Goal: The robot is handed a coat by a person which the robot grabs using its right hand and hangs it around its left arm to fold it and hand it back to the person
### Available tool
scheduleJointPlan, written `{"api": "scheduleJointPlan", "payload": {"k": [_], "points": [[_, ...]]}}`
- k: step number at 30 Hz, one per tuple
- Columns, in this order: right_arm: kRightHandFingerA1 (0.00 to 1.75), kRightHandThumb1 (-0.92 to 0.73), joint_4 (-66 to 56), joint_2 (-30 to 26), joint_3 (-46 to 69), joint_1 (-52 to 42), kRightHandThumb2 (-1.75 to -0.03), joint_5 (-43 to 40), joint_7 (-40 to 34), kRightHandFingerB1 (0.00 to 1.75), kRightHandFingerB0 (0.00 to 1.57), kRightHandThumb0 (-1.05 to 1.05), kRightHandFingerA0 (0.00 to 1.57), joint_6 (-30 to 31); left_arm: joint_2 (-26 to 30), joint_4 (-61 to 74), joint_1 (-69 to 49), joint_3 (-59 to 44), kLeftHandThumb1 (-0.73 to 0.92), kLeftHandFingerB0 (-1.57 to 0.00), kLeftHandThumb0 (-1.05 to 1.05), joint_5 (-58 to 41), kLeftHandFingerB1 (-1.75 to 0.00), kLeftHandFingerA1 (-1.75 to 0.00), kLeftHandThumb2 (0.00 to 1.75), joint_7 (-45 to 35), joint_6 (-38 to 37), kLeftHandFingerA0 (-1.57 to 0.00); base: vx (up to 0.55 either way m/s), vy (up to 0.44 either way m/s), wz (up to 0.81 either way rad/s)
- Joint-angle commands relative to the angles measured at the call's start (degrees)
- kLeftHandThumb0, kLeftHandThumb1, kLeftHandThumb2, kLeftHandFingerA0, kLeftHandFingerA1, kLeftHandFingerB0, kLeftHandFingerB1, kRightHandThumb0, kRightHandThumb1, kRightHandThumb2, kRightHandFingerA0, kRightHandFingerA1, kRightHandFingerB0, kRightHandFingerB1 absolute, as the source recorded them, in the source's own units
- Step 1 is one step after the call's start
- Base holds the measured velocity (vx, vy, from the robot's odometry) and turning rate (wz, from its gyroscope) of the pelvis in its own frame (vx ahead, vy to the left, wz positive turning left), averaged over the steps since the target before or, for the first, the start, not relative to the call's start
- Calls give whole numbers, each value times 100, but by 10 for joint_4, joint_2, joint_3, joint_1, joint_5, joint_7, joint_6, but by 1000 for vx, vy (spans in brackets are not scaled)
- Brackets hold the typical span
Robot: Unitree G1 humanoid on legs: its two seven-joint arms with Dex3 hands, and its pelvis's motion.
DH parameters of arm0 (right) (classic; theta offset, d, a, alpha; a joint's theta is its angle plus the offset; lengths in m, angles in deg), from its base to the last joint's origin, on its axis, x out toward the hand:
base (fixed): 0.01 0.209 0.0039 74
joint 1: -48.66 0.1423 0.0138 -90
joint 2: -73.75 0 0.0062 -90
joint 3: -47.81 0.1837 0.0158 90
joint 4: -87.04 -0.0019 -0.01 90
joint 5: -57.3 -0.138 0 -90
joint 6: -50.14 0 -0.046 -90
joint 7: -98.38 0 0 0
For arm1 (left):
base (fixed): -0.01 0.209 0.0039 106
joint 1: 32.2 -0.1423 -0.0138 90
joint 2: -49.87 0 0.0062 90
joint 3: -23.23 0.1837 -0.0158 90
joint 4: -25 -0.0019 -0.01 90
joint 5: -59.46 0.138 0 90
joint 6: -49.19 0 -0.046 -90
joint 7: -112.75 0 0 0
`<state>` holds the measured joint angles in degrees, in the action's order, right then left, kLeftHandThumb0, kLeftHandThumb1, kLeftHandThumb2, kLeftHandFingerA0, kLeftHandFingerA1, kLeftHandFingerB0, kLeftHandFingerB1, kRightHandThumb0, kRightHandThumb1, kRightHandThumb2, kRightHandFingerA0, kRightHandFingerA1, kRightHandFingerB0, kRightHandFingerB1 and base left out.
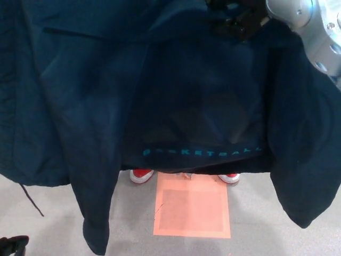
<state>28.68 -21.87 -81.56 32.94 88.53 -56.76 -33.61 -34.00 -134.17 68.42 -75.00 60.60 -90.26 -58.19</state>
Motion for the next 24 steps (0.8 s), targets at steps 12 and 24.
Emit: {"api": "scheduleJointPlan", "payload": {"k": [12,24], "points": [[87,-87,162,172,347,7,-69,-158,-401,129,95,-45,127,-3,-12,39,-15,-13,92,-9,-72,-35,-25,-32,72,-56,-34,-18,0,0,0],[79,-84,221,183,362,116,-68,-115,-395,125,101,-44,130,-25,-54,157,-60,-35,85,-22,-73,-110,-32,-34,66,-172,-32,-27,0,0,0]]}}
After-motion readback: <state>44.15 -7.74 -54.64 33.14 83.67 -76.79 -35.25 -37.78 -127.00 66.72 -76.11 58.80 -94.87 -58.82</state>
